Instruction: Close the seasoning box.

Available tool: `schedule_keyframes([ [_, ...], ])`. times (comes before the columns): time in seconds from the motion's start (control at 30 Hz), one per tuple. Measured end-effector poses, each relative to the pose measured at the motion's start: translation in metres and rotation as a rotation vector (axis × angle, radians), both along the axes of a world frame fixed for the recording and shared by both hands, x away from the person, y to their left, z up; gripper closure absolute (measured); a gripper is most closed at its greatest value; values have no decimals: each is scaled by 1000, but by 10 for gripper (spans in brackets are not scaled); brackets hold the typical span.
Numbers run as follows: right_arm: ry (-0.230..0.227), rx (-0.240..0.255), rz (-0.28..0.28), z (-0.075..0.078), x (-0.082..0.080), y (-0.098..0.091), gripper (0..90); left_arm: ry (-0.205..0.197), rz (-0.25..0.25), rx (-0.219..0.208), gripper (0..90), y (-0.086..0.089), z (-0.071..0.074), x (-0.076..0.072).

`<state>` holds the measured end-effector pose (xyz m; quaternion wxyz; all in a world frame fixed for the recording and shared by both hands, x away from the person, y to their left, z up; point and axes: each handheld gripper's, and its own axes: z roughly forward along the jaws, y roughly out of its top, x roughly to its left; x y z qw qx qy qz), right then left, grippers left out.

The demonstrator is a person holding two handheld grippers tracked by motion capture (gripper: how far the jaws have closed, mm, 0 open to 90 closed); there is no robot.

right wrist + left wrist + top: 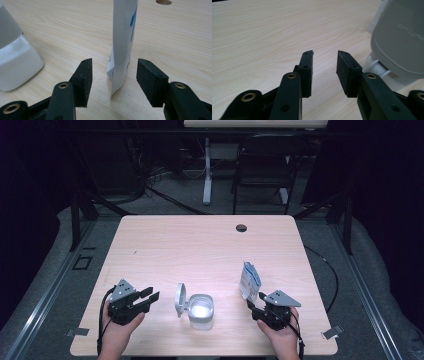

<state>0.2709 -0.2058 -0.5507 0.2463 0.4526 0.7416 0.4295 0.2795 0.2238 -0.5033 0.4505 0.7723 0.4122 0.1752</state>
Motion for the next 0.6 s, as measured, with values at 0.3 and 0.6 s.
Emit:
schedule_keyframes([
  [0.3, -17, -10, -19, 9, -11, -2, 453, -9, -66, -4, 811, -10, 8, -6],
  [0.6, -30, -21, -17, 11, -18, -5, 409, -12, -147, -31, 900, -17, 16, -12],
])
